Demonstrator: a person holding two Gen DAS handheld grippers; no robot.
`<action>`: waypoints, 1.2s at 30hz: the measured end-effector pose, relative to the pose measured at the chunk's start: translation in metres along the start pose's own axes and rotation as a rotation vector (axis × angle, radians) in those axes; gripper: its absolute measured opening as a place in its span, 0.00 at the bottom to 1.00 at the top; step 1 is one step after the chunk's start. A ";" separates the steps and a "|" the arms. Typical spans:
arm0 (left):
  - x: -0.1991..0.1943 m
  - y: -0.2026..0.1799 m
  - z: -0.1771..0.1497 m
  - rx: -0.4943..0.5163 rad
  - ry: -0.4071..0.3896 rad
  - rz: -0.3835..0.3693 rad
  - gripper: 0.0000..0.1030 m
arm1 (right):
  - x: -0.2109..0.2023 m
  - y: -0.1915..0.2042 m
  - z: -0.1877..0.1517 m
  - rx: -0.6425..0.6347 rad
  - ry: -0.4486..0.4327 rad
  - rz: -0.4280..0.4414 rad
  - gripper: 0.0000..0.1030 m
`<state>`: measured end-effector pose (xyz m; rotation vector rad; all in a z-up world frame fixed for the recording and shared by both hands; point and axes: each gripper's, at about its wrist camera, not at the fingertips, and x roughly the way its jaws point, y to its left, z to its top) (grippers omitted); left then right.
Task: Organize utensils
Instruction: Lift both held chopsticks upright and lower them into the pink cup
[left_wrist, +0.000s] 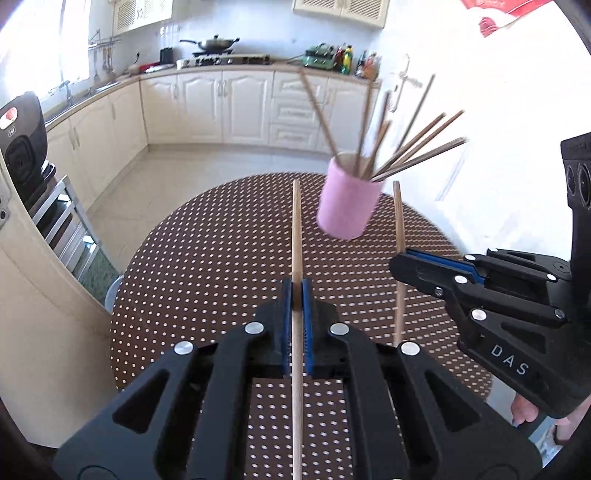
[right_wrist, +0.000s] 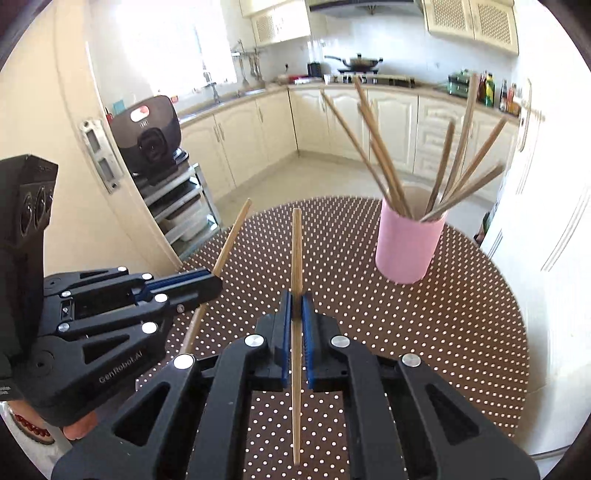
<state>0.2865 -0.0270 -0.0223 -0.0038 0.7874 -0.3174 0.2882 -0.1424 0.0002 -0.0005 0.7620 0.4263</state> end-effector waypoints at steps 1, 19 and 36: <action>-0.004 -0.002 -0.001 0.004 -0.005 -0.001 0.06 | -0.003 0.001 0.001 -0.006 -0.006 0.001 0.04; -0.053 -0.032 0.008 0.037 -0.172 -0.013 0.06 | -0.062 -0.006 0.010 -0.068 -0.157 -0.080 0.04; -0.048 -0.048 0.093 -0.007 -0.355 0.033 0.06 | -0.084 -0.041 0.059 -0.057 -0.367 -0.119 0.04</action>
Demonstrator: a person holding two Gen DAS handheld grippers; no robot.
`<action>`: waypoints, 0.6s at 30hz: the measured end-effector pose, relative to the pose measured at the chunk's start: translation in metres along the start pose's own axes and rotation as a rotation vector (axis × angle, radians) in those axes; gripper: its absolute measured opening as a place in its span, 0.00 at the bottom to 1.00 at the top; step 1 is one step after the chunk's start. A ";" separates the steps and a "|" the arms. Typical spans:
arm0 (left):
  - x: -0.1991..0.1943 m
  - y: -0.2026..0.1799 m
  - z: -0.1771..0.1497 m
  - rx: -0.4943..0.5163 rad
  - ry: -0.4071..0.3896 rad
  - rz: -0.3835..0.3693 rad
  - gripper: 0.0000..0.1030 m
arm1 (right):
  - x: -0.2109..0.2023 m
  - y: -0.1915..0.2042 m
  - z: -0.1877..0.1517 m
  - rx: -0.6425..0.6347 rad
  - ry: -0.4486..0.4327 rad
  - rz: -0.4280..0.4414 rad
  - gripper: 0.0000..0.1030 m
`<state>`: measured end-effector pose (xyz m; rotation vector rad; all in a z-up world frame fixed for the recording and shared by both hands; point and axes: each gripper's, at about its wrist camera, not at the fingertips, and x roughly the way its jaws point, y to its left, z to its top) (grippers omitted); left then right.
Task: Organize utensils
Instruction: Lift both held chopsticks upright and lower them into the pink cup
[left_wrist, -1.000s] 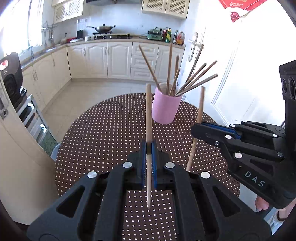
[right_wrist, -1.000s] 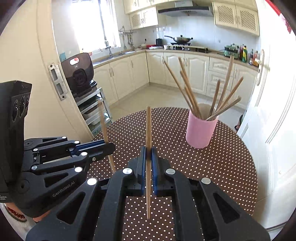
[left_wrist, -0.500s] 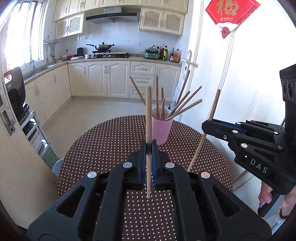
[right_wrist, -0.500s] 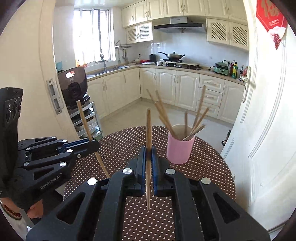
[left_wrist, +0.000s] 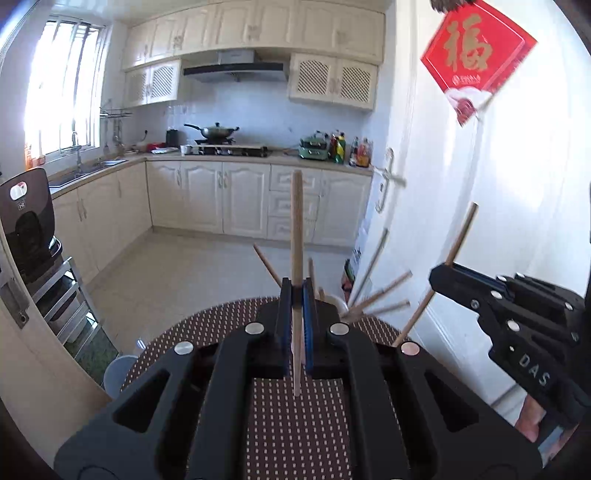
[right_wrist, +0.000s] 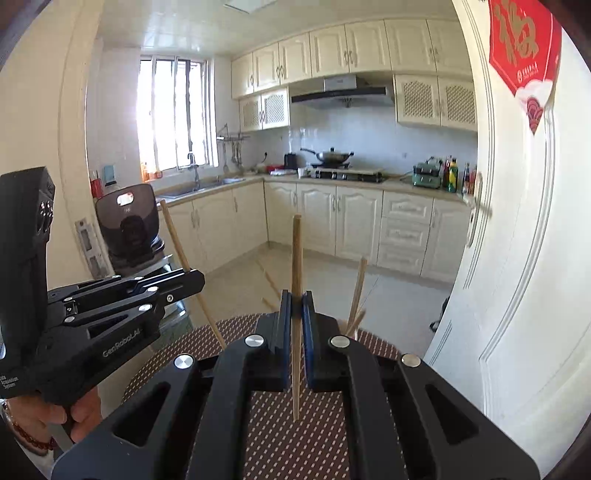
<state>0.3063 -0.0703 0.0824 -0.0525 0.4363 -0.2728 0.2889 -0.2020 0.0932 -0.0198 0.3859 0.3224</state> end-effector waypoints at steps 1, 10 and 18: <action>0.003 0.003 0.004 -0.010 -0.005 -0.003 0.06 | 0.002 0.000 0.004 0.000 -0.011 0.004 0.04; 0.030 0.011 0.029 -0.030 -0.126 0.013 0.06 | 0.027 -0.007 0.025 -0.051 -0.119 -0.055 0.04; 0.065 0.014 0.028 -0.077 -0.144 -0.022 0.06 | 0.051 -0.022 0.025 -0.055 -0.144 -0.076 0.04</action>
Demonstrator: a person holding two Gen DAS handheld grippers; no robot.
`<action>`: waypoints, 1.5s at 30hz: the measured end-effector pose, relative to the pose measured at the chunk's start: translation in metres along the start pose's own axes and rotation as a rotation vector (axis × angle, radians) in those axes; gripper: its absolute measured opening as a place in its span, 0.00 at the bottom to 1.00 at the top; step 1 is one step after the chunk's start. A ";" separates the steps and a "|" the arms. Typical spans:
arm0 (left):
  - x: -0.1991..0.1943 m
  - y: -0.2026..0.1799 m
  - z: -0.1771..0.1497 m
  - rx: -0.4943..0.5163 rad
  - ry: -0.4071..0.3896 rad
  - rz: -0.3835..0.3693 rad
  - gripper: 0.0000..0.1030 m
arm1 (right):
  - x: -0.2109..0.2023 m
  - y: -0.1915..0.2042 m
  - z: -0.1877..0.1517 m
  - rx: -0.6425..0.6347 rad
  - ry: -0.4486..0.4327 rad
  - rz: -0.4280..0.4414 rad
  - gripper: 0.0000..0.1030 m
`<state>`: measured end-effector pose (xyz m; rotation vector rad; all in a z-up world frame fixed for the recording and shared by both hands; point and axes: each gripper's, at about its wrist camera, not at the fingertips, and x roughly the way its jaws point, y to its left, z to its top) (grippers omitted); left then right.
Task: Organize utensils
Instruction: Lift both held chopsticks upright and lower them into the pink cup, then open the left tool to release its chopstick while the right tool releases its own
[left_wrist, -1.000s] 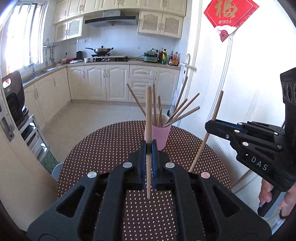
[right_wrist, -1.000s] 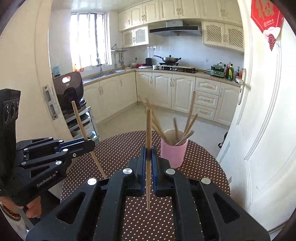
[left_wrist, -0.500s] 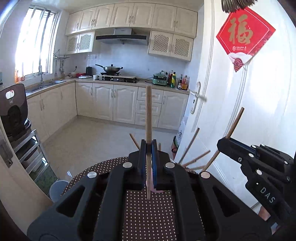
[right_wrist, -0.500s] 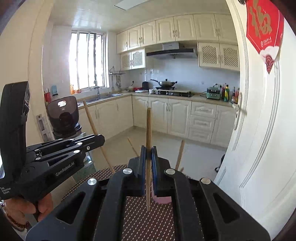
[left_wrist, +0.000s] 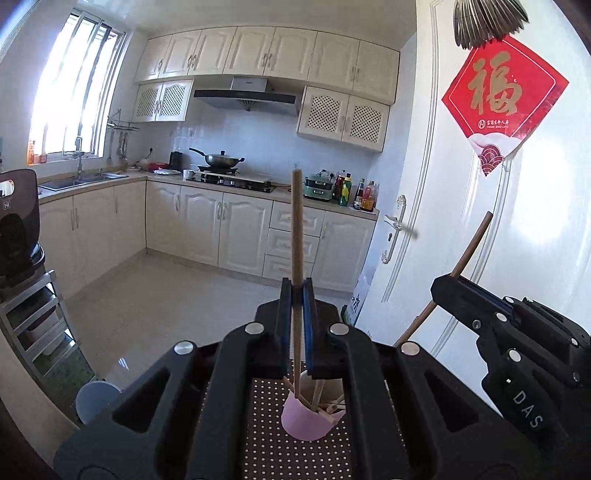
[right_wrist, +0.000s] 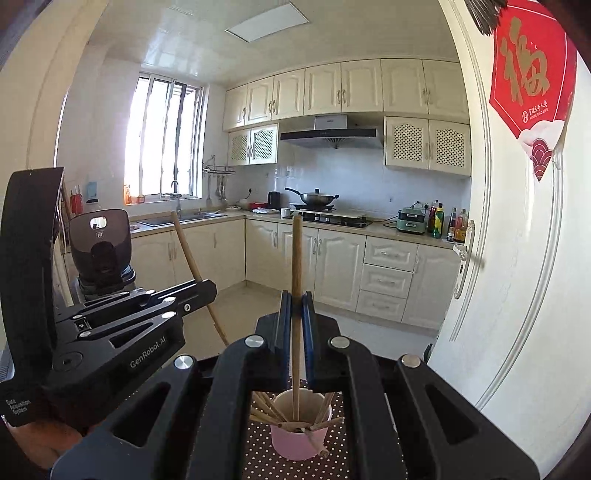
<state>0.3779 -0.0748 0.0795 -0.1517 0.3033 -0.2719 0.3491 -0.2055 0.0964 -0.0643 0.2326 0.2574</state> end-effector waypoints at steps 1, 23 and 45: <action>0.004 0.000 -0.002 -0.007 0.000 -0.001 0.06 | 0.003 -0.002 -0.001 0.007 0.003 0.001 0.04; 0.034 0.002 -0.031 -0.021 0.071 -0.052 0.06 | 0.042 -0.018 -0.031 0.053 0.146 0.018 0.04; 0.032 0.001 -0.029 -0.024 0.110 -0.046 0.57 | 0.059 -0.022 -0.046 0.108 0.245 0.015 0.05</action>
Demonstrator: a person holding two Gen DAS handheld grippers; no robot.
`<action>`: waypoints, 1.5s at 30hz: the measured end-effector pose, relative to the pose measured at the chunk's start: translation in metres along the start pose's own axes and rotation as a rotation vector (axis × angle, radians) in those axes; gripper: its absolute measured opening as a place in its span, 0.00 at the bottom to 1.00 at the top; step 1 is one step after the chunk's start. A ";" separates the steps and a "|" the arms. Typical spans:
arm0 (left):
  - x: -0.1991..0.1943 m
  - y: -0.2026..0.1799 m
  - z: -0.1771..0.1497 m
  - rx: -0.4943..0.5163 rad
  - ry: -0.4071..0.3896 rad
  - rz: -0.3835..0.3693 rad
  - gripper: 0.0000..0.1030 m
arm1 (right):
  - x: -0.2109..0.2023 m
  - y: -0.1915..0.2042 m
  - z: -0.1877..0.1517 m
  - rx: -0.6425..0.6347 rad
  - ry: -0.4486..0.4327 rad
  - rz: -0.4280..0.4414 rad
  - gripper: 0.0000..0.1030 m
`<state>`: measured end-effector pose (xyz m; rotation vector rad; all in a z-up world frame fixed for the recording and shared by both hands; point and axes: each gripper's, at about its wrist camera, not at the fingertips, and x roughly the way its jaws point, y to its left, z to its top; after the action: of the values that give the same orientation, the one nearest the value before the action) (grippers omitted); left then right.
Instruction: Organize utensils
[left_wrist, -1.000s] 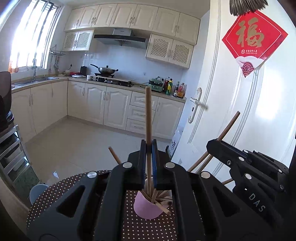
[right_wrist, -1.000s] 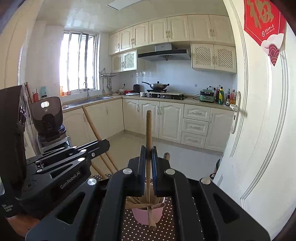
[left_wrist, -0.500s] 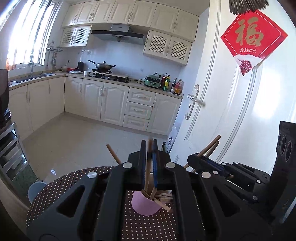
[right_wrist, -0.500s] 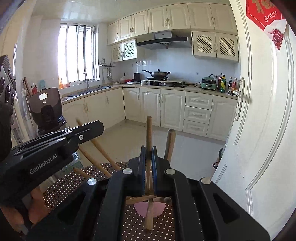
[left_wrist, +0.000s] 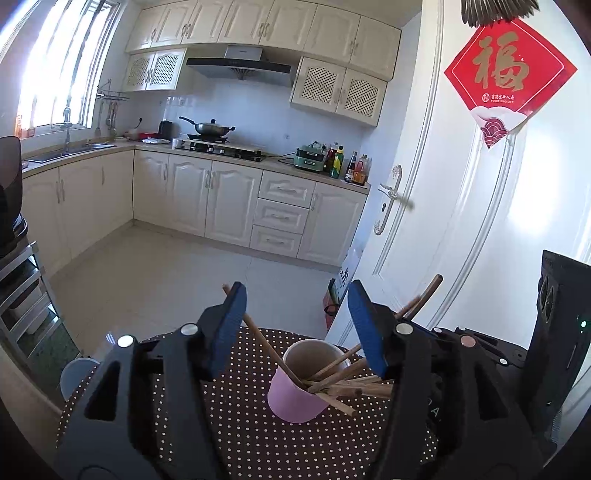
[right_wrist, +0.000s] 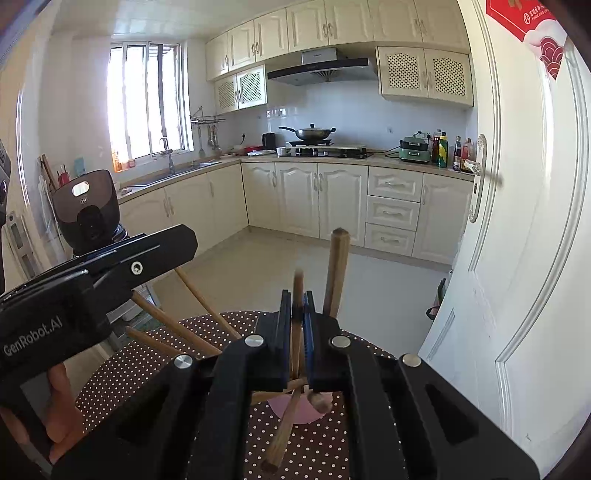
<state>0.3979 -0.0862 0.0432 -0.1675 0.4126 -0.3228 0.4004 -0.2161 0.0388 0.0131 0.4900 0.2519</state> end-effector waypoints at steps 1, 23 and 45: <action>-0.001 0.001 0.001 -0.005 0.000 0.000 0.60 | -0.001 0.000 0.001 -0.001 0.001 0.000 0.07; -0.073 0.012 -0.014 0.038 0.026 0.071 0.71 | -0.074 0.017 -0.005 0.000 -0.038 -0.022 0.26; -0.226 0.012 -0.095 0.110 -0.020 0.131 0.86 | -0.185 0.077 -0.082 -0.045 -0.104 0.038 0.61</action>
<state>0.1654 -0.0071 0.0372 -0.0358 0.3831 -0.2146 0.1862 -0.1902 0.0576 -0.0084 0.3813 0.2976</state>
